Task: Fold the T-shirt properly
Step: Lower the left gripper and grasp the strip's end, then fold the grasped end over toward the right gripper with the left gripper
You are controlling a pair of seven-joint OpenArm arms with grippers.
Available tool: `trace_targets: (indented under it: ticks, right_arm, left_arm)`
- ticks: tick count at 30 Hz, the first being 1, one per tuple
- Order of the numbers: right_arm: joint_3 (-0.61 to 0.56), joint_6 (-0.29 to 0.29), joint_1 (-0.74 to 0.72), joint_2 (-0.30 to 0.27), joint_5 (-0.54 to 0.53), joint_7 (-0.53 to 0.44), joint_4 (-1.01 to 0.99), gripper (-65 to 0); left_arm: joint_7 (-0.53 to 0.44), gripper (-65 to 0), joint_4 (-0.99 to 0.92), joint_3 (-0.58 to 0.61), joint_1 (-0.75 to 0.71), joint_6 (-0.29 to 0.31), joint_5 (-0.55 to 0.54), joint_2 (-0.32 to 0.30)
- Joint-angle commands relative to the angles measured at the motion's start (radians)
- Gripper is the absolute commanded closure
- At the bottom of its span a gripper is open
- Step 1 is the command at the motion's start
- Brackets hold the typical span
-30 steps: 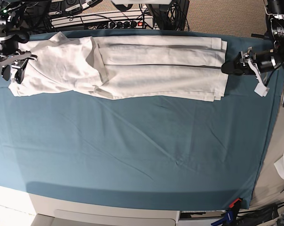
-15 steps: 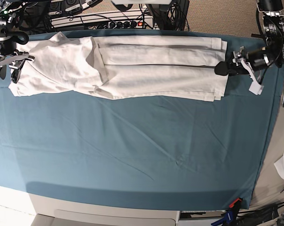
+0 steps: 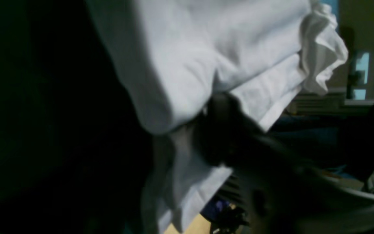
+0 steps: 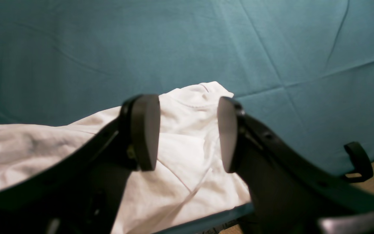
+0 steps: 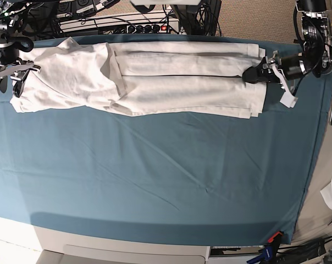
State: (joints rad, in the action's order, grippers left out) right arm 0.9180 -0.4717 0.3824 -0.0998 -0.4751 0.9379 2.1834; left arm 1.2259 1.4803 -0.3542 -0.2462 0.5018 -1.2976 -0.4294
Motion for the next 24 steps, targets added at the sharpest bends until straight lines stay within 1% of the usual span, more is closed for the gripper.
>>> trace_targets:
  ticks: [1, 3, 6, 7, 9, 10, 11, 14, 16, 18, 20, 22, 24]
  right_arm:
    - [0.006, -0.002, 0.000, -0.016, -0.010, -0.030, 0.013, -28.8]
    - [0.006, -0.002, 0.000, -0.016, -0.010, -0.030, 0.013, -28.8]
    - [0.006, -0.002, 0.000, -0.016, -0.010, -0.030, 0.013, -28.8]
    - [0.006, -0.002, 0.000, -0.016, -0.010, -0.030, 0.013, -28.8]
    - [0.006, -0.002, 0.000, -0.016, -0.010, -0.029, 0.013, -28.8]
    - [0.006, -0.002, 0.000, -0.016, -0.010, -0.029, 0.013, -28.8]
    - [0.006, -0.002, 0.000, -0.016, -0.010, -0.029, 0.013, -28.8]
    - [0.006, 0.000, 0.000, -0.016, -0.009, -0.028, 0.013, -28.8]
    - [0.006, 0.023, 0.000, -0.016, 0.005, -0.030, 0.011, -28.8]
    - [0.006, 0.036, 0.000, -0.017, 0.022, -0.035, -0.007, -28.8]
    - [0.006, 0.042, 0.000, -0.020, 0.029, -0.045, -0.042, -28.8]
    - [0.006, 0.046, 0.000, -0.038, 0.032, -0.047, -0.091, -28.8]
    - [0.007, 0.055, 0.000, -0.064, 0.032, -0.049, -0.148, -28.8]
  left_arm:
    - [0.007, -17.0, 0.010, -0.002, 0.000, 0.003, 0.004, -0.014]
    - [0.007, -17.0, 0.010, -0.002, 0.001, 0.033, 0.003, -0.014]
    - [0.004, -16.2, 0.010, -0.002, 0.003, 0.036, 0.003, -0.015]
    - [0.004, -13.1, 0.012, -0.002, 0.005, 0.046, 0.003, -0.014]
    - [0.003, -2.5, 0.014, -0.002, 0.010, 0.084, 0.002, -0.015]
    - [0.003, 0.0, 0.017, -0.002, 0.011, 0.108, -0.005, -0.015]
    - [0.003, 0.0, 0.023, -0.002, 0.011, 0.126, -0.018, -0.016]
    - [0.004, 0.0, 0.050, -0.002, 0.011, 0.129, -0.031, -0.014]
    - [0.005, 0.0, 0.084, -0.002, 0.011, 0.130, -0.042, -0.014]
    - [0.011, 0.0, 0.136, -0.002, 0.010, 0.167, -0.063, -0.014]
    - [0.030, 0.0, 0.204, -0.001, 0.010, 0.196, -0.106, -0.013]
    - [0.041, 0.0, 0.287, 0.000, 0.007, 0.196, -0.105, -0.002]
    - [0.029, 0.0, 0.362, 0.021, -0.004, 0.196, -0.068, 0.015]
